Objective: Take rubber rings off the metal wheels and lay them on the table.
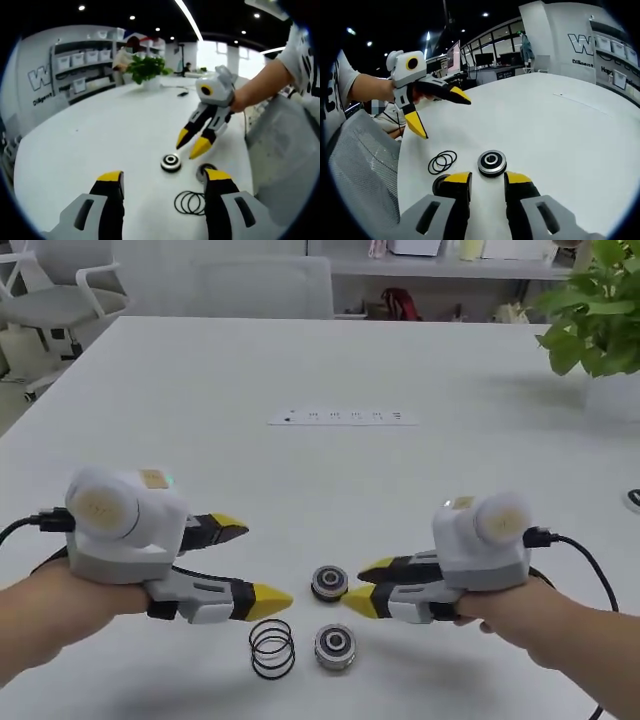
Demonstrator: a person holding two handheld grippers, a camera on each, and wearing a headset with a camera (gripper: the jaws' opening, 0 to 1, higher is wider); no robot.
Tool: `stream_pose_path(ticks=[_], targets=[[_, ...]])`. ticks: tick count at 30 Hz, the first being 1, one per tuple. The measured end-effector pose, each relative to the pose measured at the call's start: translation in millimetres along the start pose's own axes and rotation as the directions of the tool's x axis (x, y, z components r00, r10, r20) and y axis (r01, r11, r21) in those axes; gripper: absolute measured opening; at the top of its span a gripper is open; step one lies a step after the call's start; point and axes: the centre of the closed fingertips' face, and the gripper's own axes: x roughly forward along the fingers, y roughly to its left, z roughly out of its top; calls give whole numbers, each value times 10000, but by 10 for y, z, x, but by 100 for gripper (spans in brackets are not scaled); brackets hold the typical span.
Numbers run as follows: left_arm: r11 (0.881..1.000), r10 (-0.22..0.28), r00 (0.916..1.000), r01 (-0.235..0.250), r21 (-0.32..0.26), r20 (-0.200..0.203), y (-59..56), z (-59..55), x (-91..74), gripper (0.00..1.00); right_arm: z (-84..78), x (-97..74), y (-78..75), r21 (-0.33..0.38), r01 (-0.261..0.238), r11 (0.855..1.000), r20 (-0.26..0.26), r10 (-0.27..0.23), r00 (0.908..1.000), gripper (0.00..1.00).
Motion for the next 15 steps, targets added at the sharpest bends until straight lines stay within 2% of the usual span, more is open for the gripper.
stream_pose_path(ticks=[15], targets=[[10000,-26,9998,25,-78,-190,29,-55,150,64,-19,105,-22,-103,232,9997,-92,-233,9997,24]])
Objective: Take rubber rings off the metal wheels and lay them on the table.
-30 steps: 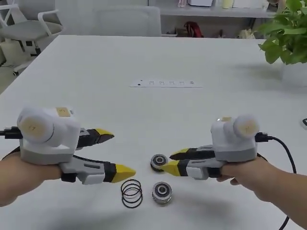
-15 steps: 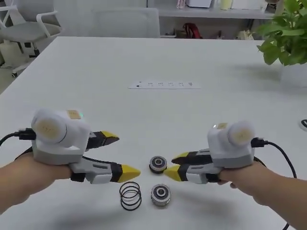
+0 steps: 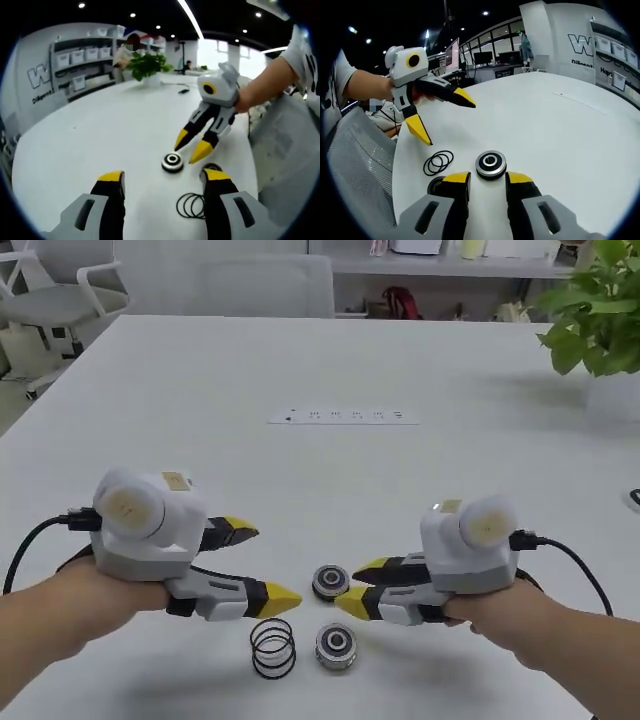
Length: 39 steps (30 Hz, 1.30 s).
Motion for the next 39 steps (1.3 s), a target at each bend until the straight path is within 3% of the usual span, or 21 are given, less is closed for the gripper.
stream_pose_path(ticks=[39], targets=[[9986,-529,9979,527,-62,-370,-96,-25,354,47,-22,47,-16,-24,92,10000,-19,-92,10000,25]])
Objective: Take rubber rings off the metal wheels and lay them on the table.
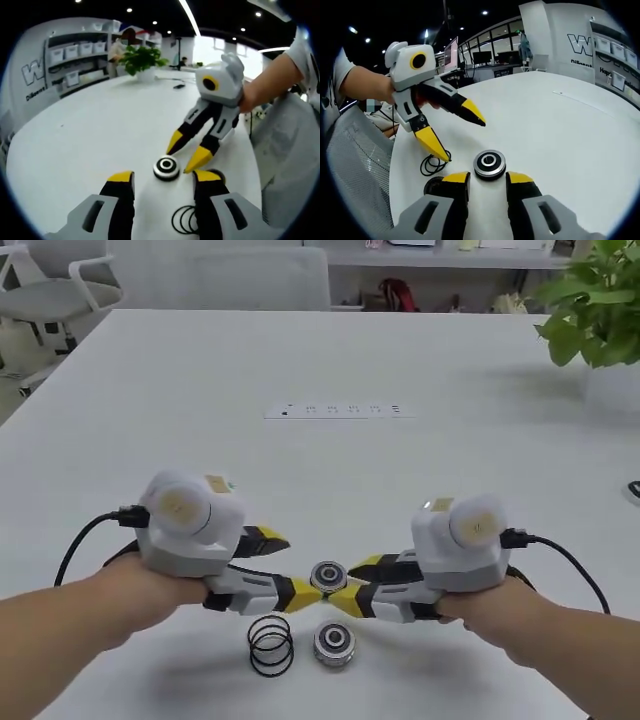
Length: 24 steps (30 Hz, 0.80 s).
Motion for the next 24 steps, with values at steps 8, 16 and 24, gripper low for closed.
stream_pose_path(ticks=[8,16,24], targets=[[9999,-116,9999,116,28,-51,-25,22,65,40,7,0,-4,12,8,10000,32,-8,10000,25],[9997,-199,9998,201,130,-100,-57,51,137,36,11,-5,11,21,-14,10000,65,13,10000,25],[9998,-155,9998,157,80,-147,-44,53,216,30,14,-8,17,16,-40,10000,89,40,10000,25]])
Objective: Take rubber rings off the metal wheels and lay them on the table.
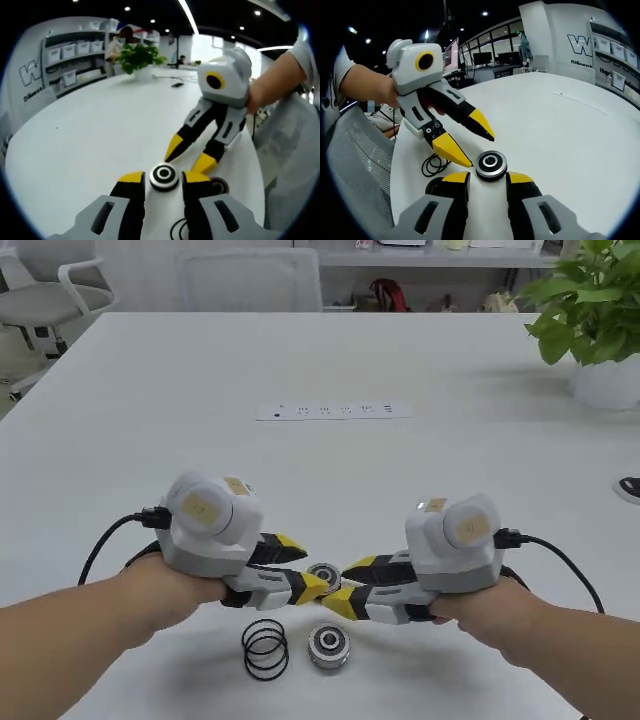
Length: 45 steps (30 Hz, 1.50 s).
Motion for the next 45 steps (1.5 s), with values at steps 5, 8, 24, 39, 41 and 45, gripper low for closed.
stream_pose_path(ticks=[5,8,24,39,41,45], targets=[[9999,-37,10000,38,108,-45,-27,9,47,27,-8,-7,-10,19,14,10000,0,-14,10000,25],[9996,-69,9999,72,259,-127,-37,3,68,25,-11,-13,-9,27,23,10000,-3,-23,10000,25],[9989,51,9990,-30,458,-449,-17,-42,129,17,-22,0,-4,83,7,10000,32,-7,10000,25],[9991,188,9985,-168,393,-517,9,-48,143,14,-8,36,-18,174,44,9998,106,-45,9999,25],[9990,207,9986,-187,395,-494,14,-45,146,14,-6,49,-18,175,81,9998,105,-82,9999,25],[9990,230,9985,-211,384,-496,25,-37,159,14,-13,63,-38,212,178,9996,83,-179,9998,24]])
